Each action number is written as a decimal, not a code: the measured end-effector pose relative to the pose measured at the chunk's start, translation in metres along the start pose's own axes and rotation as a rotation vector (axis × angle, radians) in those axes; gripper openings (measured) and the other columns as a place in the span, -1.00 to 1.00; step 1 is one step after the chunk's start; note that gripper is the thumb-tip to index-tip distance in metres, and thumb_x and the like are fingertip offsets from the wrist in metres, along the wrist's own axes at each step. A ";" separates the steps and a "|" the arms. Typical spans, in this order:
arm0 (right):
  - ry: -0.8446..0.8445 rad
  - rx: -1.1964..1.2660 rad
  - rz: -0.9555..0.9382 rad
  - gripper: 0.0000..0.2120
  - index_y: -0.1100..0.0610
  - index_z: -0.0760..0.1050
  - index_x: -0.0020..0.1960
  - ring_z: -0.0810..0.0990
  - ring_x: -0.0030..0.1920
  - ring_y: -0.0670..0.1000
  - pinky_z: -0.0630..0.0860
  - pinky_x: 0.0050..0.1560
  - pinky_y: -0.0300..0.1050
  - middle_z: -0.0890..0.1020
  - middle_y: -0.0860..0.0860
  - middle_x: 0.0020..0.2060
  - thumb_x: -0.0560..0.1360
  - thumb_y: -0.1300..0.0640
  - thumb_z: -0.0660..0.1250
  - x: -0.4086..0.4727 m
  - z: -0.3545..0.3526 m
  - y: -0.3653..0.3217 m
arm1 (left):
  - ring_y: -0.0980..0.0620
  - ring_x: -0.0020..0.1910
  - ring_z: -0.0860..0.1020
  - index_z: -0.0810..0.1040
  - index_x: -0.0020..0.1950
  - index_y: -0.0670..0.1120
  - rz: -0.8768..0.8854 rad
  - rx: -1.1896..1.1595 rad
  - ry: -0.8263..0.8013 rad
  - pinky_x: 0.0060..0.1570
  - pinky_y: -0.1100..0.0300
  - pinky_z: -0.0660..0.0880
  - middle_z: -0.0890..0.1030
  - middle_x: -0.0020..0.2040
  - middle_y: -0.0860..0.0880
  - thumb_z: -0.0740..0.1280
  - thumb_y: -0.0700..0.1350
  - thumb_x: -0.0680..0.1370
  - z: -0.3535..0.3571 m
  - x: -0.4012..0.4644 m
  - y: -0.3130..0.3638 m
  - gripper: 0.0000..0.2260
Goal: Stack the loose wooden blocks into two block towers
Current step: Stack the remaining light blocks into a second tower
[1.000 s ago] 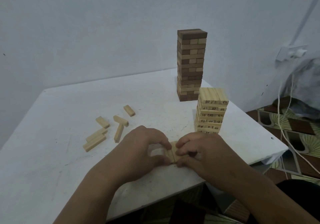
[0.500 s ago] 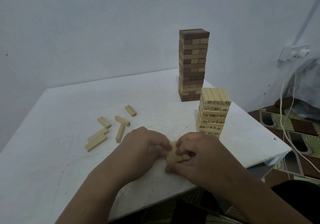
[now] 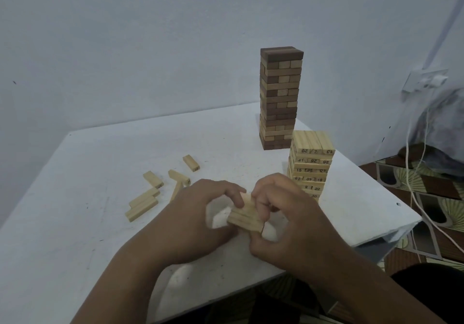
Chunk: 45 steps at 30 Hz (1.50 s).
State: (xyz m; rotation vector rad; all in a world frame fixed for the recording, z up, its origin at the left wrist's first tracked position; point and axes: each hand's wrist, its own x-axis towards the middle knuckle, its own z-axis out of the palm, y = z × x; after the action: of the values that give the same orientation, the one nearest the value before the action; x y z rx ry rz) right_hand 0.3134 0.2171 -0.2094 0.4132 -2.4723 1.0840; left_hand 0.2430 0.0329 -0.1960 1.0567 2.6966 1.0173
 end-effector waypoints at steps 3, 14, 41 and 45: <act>0.130 0.016 -0.084 -0.62 0.00 0.34 -0.22 0.48 0.11 0.02 0.53 -0.14 -0.07 0.47 -0.09 0.02 0.20 0.24 0.51 0.005 -0.015 -0.007 | 0.30 0.19 0.50 0.58 0.01 0.12 -0.004 -0.210 0.109 0.10 0.22 0.36 0.59 0.16 0.32 0.57 -0.09 0.37 -0.012 -0.003 0.008 -0.71; 0.379 0.190 -0.123 -0.66 0.05 0.42 -0.01 0.52 0.22 0.09 0.57 0.04 0.14 0.43 0.04 0.26 0.29 0.19 0.47 0.022 -0.073 0.000 | 0.18 0.28 0.47 0.50 0.09 0.19 0.129 -0.442 0.413 0.13 0.10 0.41 0.59 0.18 0.23 0.46 0.00 0.38 0.003 0.038 0.058 -0.68; 0.462 0.153 0.209 -0.56 -0.14 0.39 0.25 0.47 0.28 -0.15 0.48 0.24 0.01 0.41 -0.26 0.33 0.41 -0.03 0.39 0.022 -0.087 0.056 | 0.49 0.26 0.25 0.10 0.21 0.62 -0.104 -0.543 0.279 0.31 0.19 0.20 0.32 0.19 0.60 0.27 0.26 0.50 0.051 0.086 0.077 -0.56; 0.328 0.016 0.279 -0.48 -0.21 0.21 0.45 0.16 0.44 -0.28 0.29 0.42 -0.01 0.17 -0.35 0.45 0.52 -0.22 0.17 0.013 -0.076 0.057 | 0.12 0.51 0.14 0.04 0.28 0.67 -0.172 -0.415 0.207 0.48 -0.22 0.10 0.19 0.47 0.35 0.00 0.41 0.46 0.054 0.086 0.075 -0.60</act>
State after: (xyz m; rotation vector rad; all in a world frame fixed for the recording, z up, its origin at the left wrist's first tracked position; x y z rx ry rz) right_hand 0.2962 0.3103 -0.1924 -0.1060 -2.2697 1.1723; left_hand 0.2369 0.1573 -0.1788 0.6655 2.4949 1.6306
